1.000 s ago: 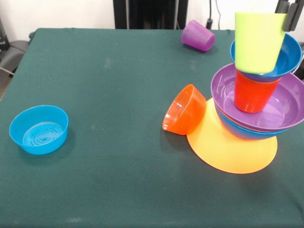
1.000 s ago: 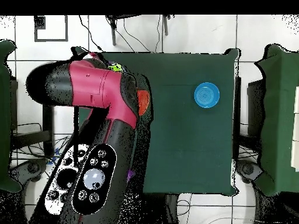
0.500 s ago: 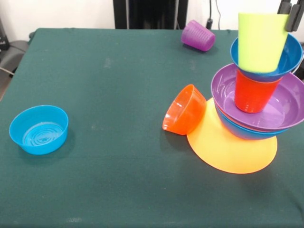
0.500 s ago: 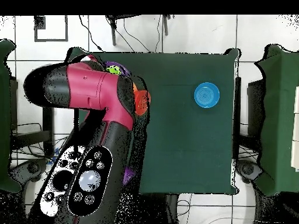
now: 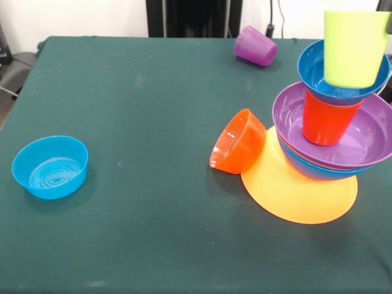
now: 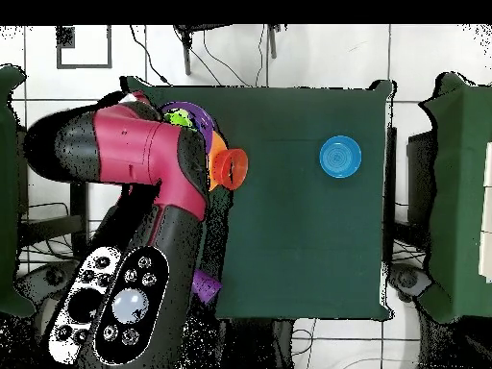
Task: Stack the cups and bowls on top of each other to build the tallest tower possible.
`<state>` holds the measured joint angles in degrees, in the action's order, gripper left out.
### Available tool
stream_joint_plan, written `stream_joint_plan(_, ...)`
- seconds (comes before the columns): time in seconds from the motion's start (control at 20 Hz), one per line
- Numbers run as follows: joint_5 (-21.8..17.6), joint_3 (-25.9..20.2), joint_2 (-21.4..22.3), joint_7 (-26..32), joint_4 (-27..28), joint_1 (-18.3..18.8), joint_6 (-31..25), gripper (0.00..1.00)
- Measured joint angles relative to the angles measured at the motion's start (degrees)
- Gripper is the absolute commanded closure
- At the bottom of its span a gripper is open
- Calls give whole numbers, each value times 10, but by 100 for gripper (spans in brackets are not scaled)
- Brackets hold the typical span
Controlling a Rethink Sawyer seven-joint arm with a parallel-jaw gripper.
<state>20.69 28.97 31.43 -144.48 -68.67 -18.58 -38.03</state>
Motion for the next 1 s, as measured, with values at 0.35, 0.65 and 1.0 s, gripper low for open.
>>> stream_joint_plan(0.35, 3, 1, 0, 0, 0, 0, 0, 100)
stream_joint_plan(0.65, 6, 1, 0, 0, -4, 0, 4, 100)
stream_joint_plan(1.0, 12, 1, 0, 0, -16, 0, 13, 100)
